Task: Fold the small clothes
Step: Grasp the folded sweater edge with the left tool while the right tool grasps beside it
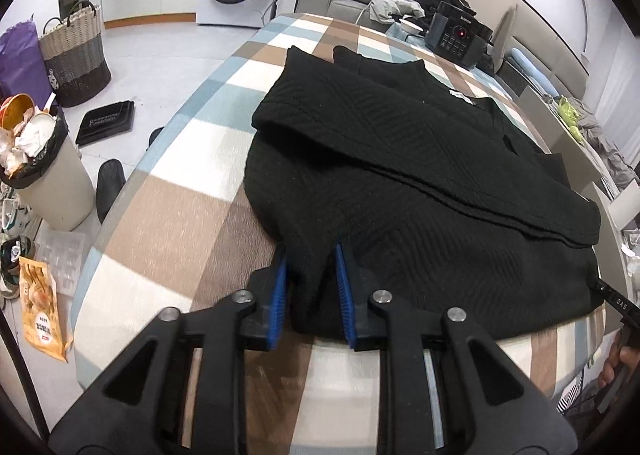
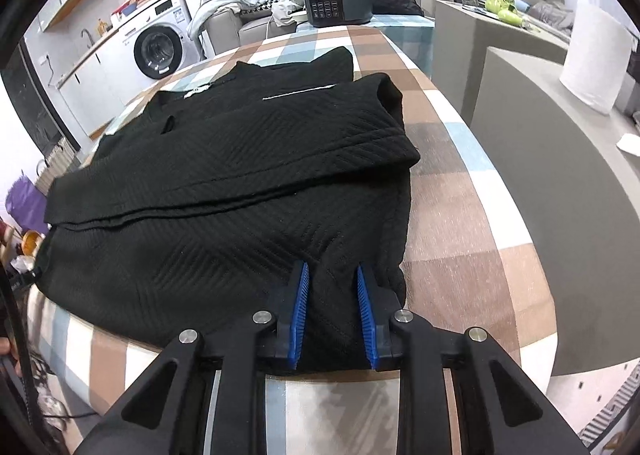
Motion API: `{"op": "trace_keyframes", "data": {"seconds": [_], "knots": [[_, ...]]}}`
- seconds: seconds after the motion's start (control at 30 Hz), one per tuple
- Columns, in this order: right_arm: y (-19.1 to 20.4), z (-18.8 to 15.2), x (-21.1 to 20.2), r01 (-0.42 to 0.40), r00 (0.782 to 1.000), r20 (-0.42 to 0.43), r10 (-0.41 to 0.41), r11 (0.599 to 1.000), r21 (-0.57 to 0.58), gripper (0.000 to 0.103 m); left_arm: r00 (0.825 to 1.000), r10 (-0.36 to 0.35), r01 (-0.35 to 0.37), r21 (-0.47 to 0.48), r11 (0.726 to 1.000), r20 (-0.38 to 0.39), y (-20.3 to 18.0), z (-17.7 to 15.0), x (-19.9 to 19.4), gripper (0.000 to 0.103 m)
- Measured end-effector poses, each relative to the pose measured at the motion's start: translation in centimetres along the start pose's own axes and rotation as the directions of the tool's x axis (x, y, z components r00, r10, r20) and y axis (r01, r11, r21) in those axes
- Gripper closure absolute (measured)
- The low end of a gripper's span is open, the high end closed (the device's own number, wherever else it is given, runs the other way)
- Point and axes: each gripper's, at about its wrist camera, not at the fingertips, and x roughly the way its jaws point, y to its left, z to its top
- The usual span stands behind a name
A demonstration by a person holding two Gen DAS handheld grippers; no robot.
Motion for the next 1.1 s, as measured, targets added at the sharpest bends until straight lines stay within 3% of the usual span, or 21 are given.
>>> {"op": "trace_keyframes", "data": {"seconds": [0.13,0.37,0.5,0.6,0.67,0.87,1.1], "knots": [[-0.5,1.3,-0.3,-0.036,0.999,0.031,0.034,0.998,0.053,0.073,1.0,0.005,-0.006,-0.044,0.999,-0.024,0.8,0.9,-0.3,0.071],[-0.5,3.6,-2.1,-0.121,0.986,0.131,0.108,0.987,0.102,0.063,0.998,-0.048,0.051,-0.124,0.991,0.032,2.8,3.4,-1.5,0.065],[-1.1,4.4,-1.2,-0.252,0.964,0.132,0.231,0.953,0.171,0.059,0.996,-0.055,0.063,-0.127,0.99,0.067,2.9,5.1,-2.1,0.065],[-2.4,4.4,0.0,-0.276,0.96,0.112,0.256,0.933,0.233,0.059,0.994,-0.072,0.081,-0.111,0.991,0.081,2.1,6.1,-2.2,0.059],[-2.9,4.5,1.1,-0.292,0.956,0.108,0.273,0.918,0.269,0.059,0.992,-0.104,0.112,-0.108,0.988,0.071,1.8,6.2,-1.6,0.054],[-4.8,5.3,3.6,-0.319,0.948,0.102,0.303,0.879,0.354,0.058,0.989,-0.144,0.135,-0.175,0.975,-0.034,2.0,6.1,2.8,0.054],[-6.3,6.5,5.2,-0.35,0.937,0.158,0.312,0.84,0.415,0.057,0.992,-0.13,0.126,-0.202,0.971,-0.003,2.1,7.4,5.0,0.051]]}}
